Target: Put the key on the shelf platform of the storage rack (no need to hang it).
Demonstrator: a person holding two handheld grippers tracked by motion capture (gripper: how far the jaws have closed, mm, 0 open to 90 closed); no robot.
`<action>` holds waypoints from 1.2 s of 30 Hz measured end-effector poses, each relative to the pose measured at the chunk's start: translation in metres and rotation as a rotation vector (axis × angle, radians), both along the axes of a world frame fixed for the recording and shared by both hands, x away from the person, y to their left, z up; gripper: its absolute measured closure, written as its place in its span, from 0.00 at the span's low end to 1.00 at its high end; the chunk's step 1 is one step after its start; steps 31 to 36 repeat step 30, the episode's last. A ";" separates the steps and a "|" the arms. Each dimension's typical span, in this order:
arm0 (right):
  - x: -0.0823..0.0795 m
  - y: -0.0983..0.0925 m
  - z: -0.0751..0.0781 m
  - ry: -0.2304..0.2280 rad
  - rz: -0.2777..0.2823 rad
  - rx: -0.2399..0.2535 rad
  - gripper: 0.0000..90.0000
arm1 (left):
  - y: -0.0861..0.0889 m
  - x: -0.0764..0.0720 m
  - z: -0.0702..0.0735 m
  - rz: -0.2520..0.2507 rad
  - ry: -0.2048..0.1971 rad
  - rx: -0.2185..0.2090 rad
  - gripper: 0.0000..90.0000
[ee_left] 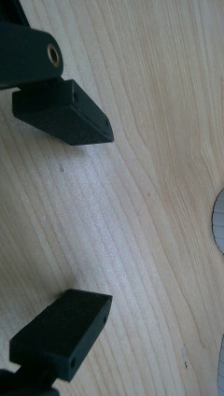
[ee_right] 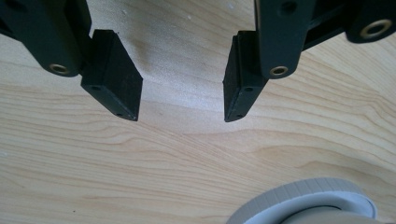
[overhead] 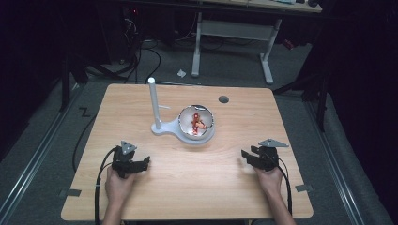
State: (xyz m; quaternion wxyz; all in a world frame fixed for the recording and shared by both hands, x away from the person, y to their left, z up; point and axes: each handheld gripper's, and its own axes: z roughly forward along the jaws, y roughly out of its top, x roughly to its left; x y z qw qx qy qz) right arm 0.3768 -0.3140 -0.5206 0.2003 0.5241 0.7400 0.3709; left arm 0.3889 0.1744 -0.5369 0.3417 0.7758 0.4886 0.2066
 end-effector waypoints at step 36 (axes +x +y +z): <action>0.000 0.015 -0.010 0.009 -0.014 -0.127 0.40 | 0.000 0.000 0.000 0.000 0.000 -0.001 0.21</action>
